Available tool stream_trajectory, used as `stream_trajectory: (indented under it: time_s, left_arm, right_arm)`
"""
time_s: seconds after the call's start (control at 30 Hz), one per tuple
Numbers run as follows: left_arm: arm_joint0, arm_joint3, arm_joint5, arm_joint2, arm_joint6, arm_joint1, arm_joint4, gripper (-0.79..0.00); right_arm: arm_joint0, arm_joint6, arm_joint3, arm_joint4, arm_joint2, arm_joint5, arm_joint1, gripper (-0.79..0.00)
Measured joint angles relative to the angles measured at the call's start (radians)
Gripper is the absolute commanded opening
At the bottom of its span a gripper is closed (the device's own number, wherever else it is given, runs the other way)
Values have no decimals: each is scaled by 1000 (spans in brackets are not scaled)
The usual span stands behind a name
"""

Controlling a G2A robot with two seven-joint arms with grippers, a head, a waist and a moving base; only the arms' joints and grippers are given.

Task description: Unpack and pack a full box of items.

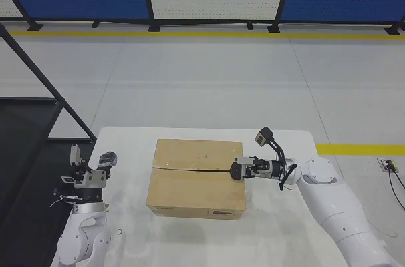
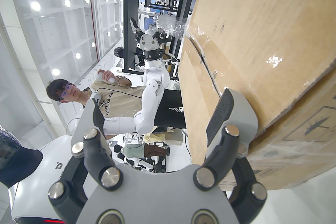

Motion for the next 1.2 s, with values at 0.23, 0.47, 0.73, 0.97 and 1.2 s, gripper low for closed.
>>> stream_trajectory:
  time_s: [0.23,0.47,0.73,0.97,1.2]
  left_arm:
    - [12,-44,-4,-5,2,-5,32,0]
    - [18,-85,1,-7,-6,-9,52,0]
    - [13,-155,29,7,-13,-15,93,0]
    - [5,-186,44,34,-16,-21,132,0]
    - [-4,-211,51,68,-7,-28,181,0]
  right_arm:
    - [0,0,0,0,0,0,0,0]
    - [0,0,0,0,0,0,0,0]
    - [0,0,0,0,0,0,0,0]
    - [0,0,0,0,0,0,0,0]
    - [0,0,0,0,0,0,0,0]
